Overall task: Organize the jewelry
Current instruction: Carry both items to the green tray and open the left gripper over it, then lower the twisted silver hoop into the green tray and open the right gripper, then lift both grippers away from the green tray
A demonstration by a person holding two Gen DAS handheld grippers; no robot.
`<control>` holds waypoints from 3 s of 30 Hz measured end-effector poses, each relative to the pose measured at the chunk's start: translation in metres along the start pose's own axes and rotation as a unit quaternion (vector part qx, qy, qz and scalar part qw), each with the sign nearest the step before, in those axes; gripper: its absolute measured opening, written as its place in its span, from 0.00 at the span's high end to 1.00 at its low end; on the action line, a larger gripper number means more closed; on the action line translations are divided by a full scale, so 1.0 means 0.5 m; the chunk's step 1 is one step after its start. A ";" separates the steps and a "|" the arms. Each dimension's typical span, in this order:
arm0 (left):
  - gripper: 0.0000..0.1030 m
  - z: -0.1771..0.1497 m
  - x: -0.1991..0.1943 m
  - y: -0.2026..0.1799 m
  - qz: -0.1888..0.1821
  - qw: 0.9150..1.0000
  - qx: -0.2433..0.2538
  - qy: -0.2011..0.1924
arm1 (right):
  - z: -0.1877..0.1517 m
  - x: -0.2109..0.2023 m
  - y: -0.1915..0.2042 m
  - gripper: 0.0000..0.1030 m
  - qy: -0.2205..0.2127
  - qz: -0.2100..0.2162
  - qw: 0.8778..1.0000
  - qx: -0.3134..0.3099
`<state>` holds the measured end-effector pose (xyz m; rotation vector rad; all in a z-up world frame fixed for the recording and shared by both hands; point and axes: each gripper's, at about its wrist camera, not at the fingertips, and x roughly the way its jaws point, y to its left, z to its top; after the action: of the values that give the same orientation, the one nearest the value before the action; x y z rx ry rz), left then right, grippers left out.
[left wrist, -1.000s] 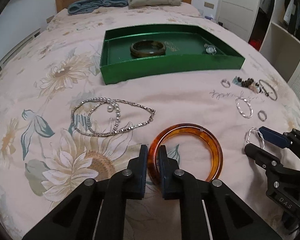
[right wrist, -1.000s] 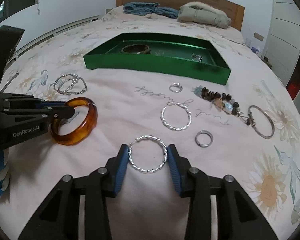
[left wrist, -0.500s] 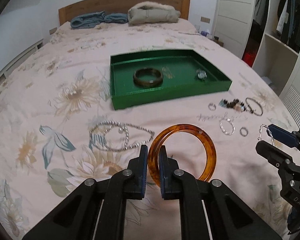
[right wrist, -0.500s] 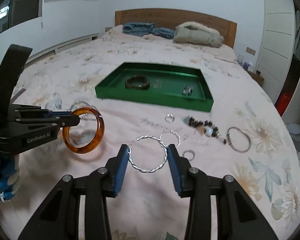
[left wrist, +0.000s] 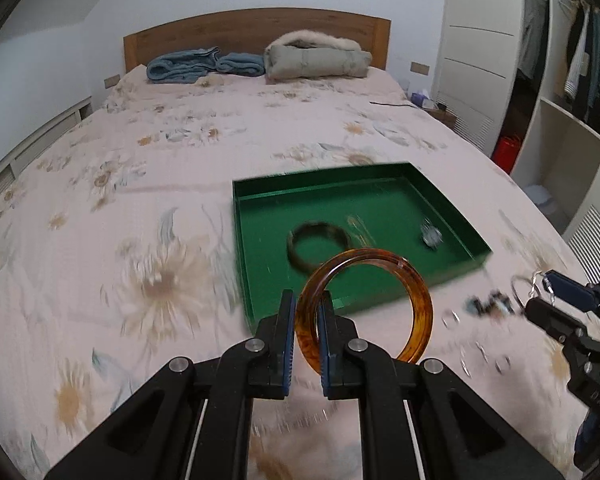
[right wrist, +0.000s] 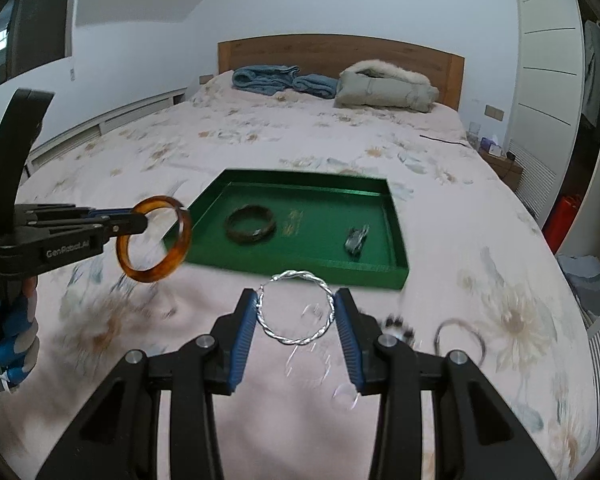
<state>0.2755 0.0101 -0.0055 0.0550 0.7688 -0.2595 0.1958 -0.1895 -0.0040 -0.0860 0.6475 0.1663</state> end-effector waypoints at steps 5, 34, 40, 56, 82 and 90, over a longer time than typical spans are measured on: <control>0.90 0.061 0.092 0.019 0.013 1.000 0.001 0.012 | 0.060 0.092 -0.050 0.64 0.006 -0.003 1.000 0.020; 0.89 0.221 0.449 -0.030 0.038 0.989 0.015 0.143 | 0.167 0.489 -0.149 0.63 0.156 -0.032 0.987 0.004; 0.63 0.240 0.317 -0.004 0.033 0.995 0.021 0.092 | 0.192 0.410 -0.142 0.63 0.122 -0.029 0.992 0.007; 0.53 0.150 -0.137 0.109 0.030 0.999 0.000 -0.013 | 0.246 0.046 -0.070 0.63 0.006 -0.012 1.000 0.025; 0.50 0.028 -0.029 0.189 0.020 0.999 -0.035 0.024 | 0.111 0.346 -0.026 0.58 0.144 -0.016 0.989 0.019; 0.50 0.009 -0.175 0.184 0.040 0.999 -0.020 -0.012 | 0.169 0.122 -0.034 0.58 0.058 -0.002 0.998 0.028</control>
<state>0.2414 0.1168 0.0544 0.0452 0.7450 -0.1678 0.2970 -0.1871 0.0267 -0.0421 0.7669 0.1399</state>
